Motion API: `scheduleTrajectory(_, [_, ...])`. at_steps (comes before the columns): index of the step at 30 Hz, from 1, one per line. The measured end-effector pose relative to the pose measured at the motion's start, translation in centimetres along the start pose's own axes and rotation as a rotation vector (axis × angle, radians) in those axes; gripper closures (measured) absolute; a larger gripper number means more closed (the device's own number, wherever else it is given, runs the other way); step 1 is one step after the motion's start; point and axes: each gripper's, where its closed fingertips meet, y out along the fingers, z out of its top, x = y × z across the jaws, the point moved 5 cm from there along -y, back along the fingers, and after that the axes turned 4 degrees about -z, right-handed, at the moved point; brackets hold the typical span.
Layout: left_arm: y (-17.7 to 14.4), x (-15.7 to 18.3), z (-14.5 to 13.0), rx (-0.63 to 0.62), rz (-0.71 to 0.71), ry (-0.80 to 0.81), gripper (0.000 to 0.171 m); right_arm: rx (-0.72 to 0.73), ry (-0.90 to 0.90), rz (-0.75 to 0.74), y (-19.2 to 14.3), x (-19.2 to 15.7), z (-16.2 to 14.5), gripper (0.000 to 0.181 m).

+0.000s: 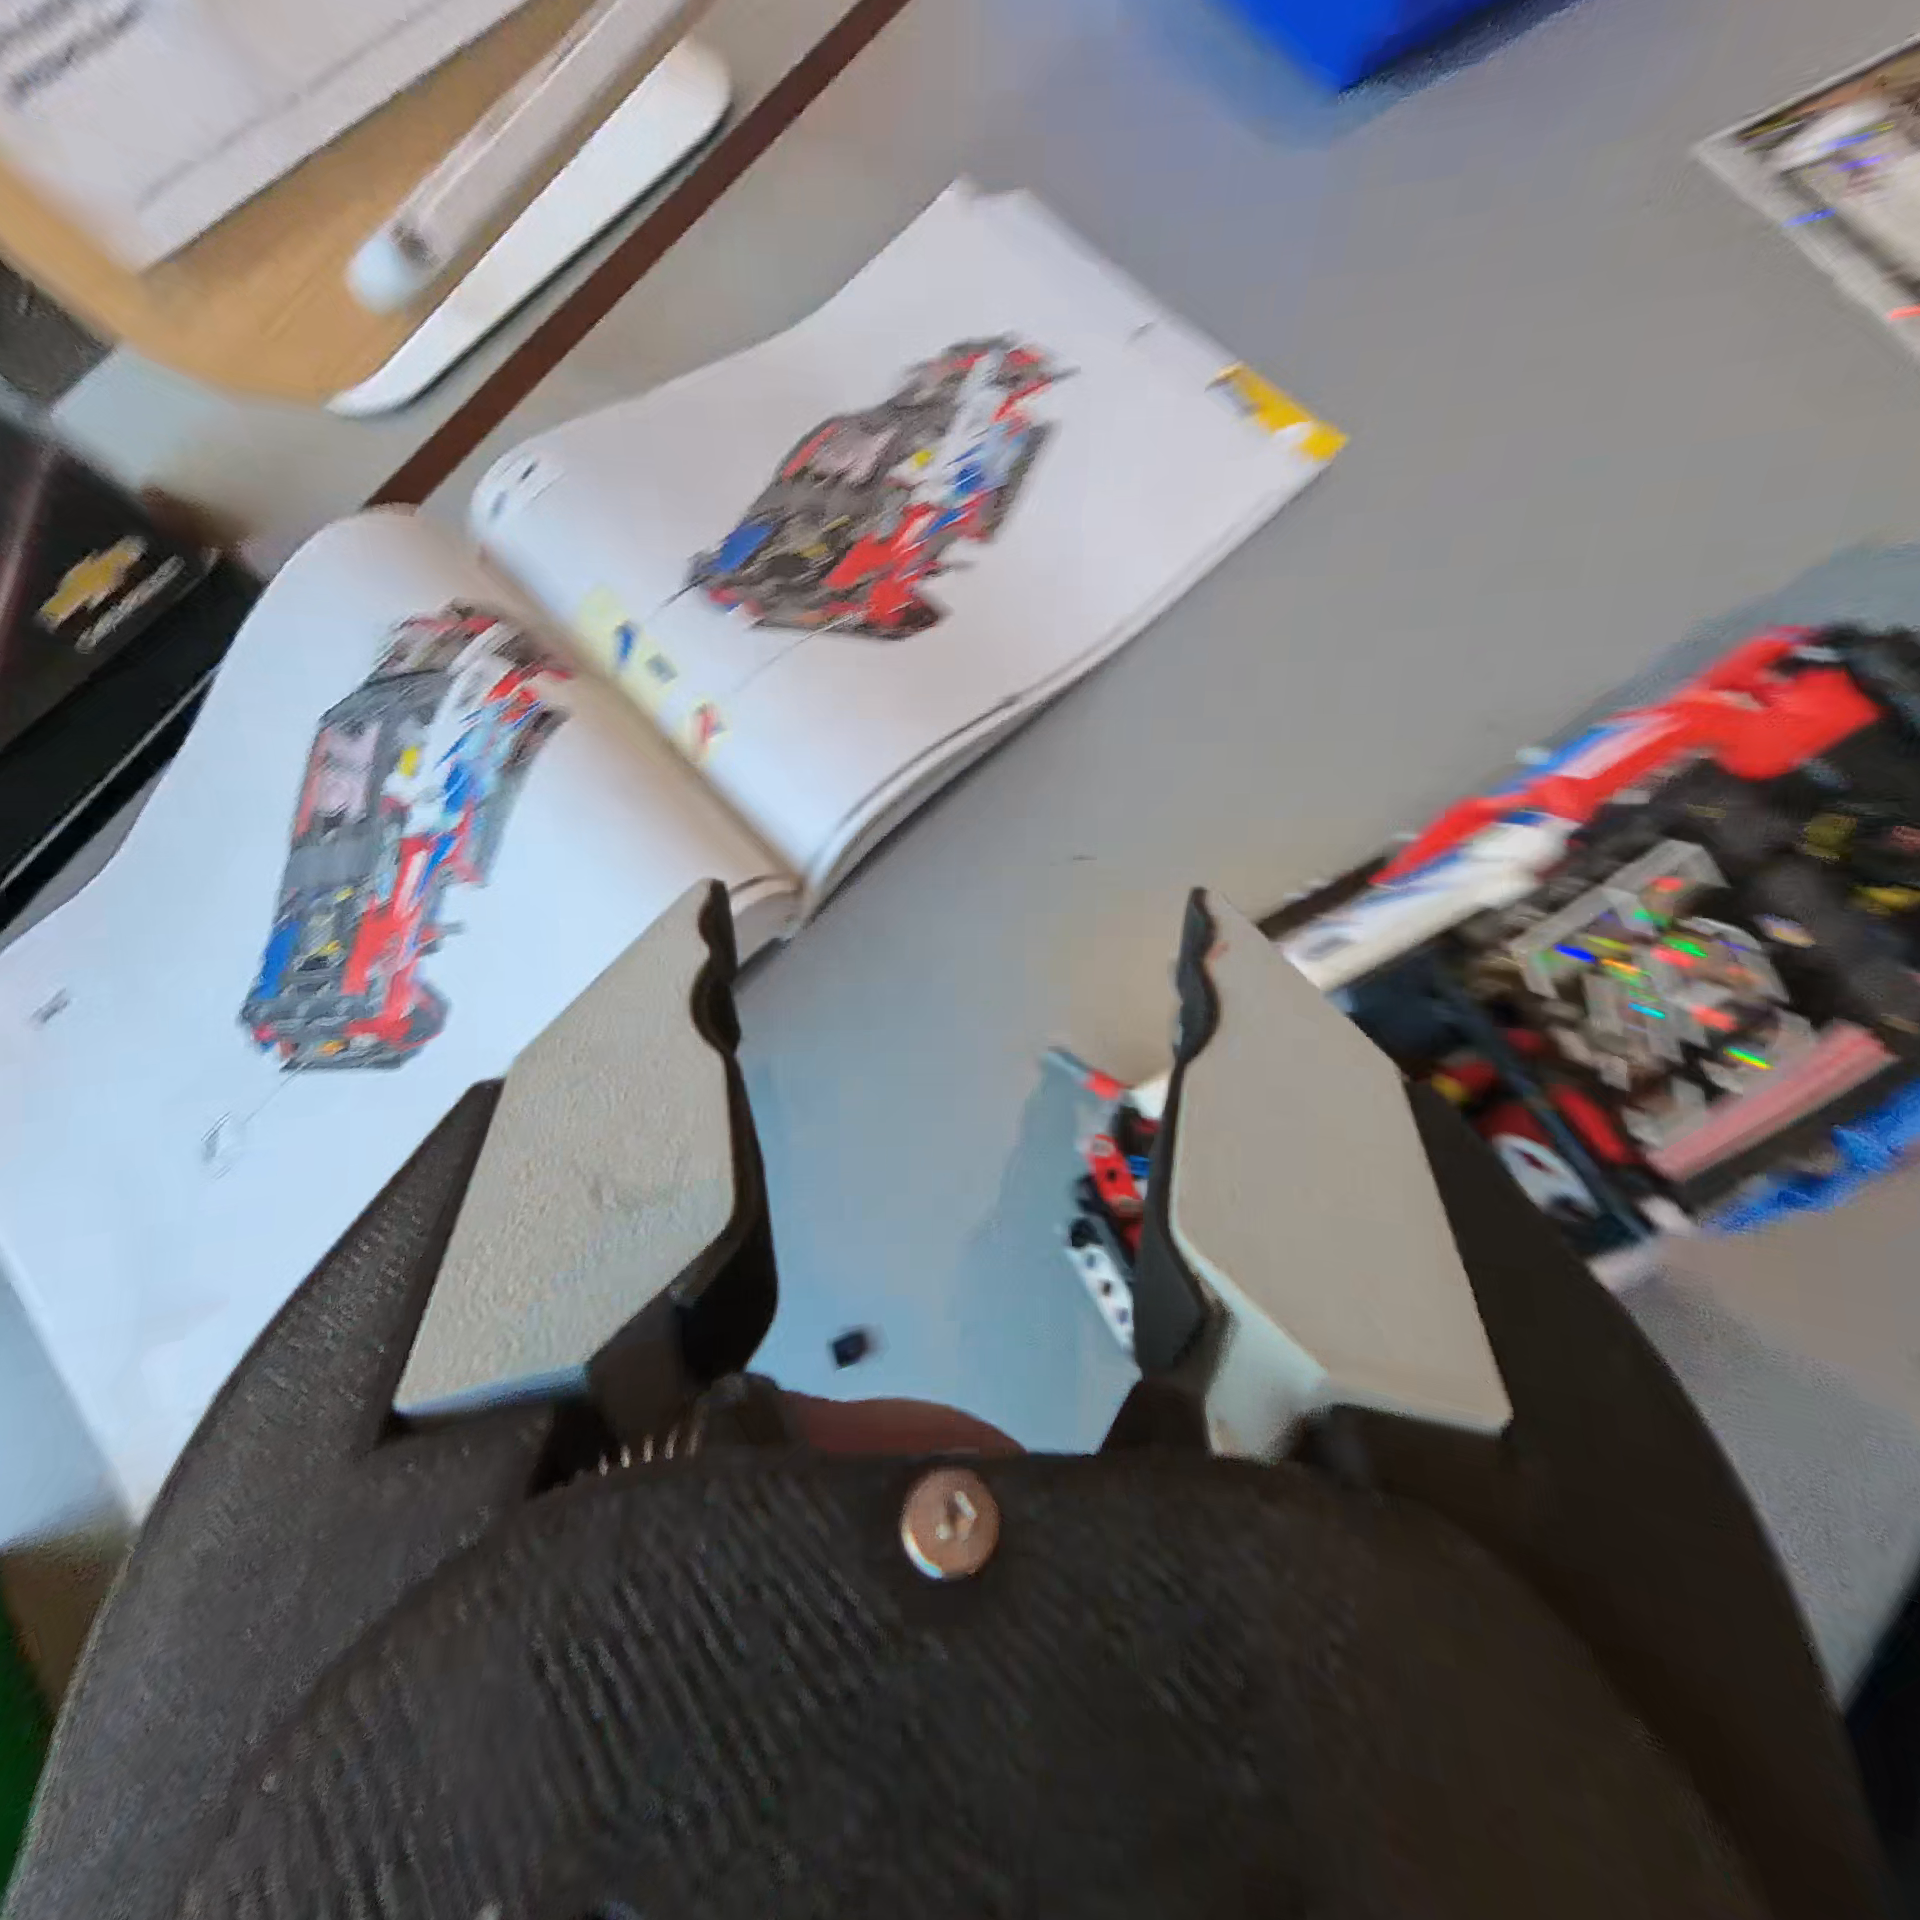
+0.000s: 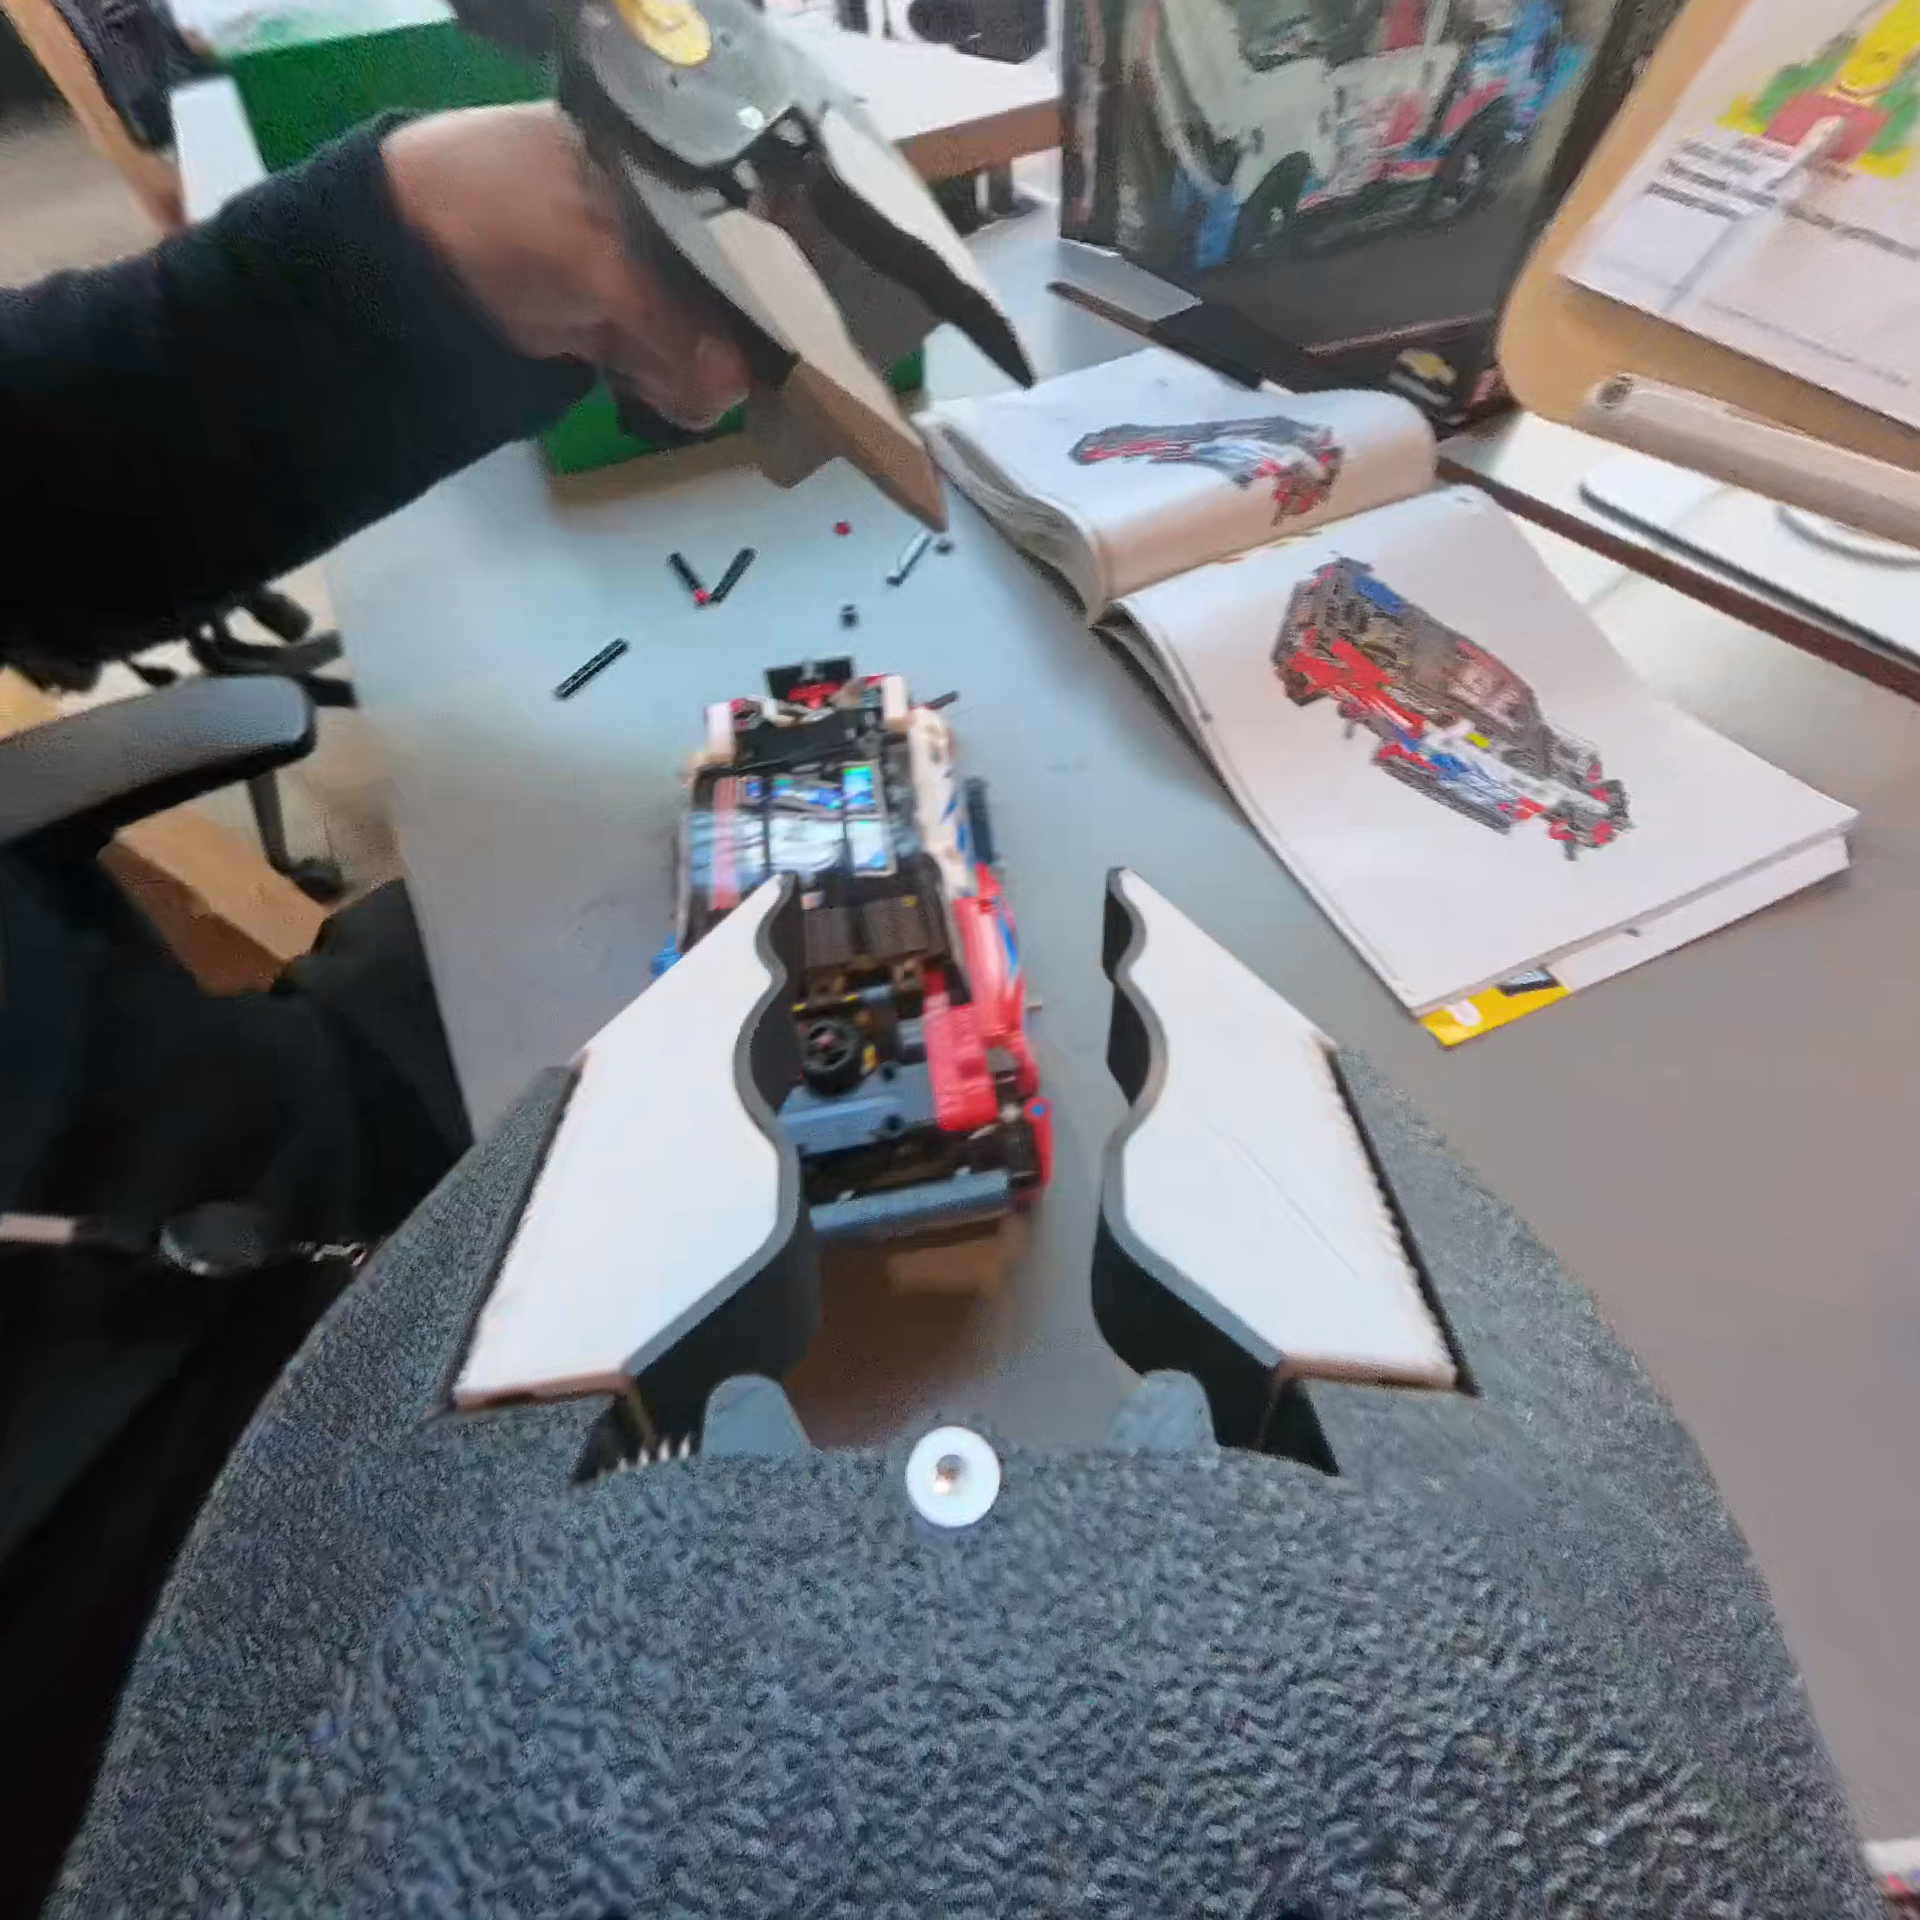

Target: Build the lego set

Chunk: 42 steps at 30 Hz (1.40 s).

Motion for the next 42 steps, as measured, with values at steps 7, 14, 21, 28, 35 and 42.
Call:
scheduleTrajectory(7, [6.5, -3.8, 1.4, -0.086, -0.051, -0.011, 0.088, -0.097, 0.143, -0.043, 10.0, 13.9, 1.8, 0.124])
scheduleTrajectory(14, [13.9, -4.7, 1.1, -0.31, -0.022, 0.142, 0.085, -0.368, -0.031, -0.031, 17.6, 17.1, -1.5, 0.121])
scheduleTrajectory(21, [12.0, -4.8, 1.5, -0.217, 0.006, 0.151, 0.148, -0.449, -0.148, -0.013, 18.7, 16.4, -3.7, 0.114])
scheduleTrajectory(28, [4.4, -13.7, -4.1, -0.294, 0.225, -0.07, 0.076, -0.474, -0.156, -0.063, 18.5, 16.3, -3.6, 0.112])
scheduleTrajectory(35, [2.7, -19.7, -12.0, -0.34, 0.166, -0.465, 0.064, -0.457, -0.107, -0.043, 17.9, 15.9, -4.1, 0.123])
scheduleTrajectory(42, [3.5, -19.1, -11.6, -0.341, 0.176, -0.407, 0.068, -0.486, -0.141, -0.037, 18.1, 15.6, -4.0, 0.125])
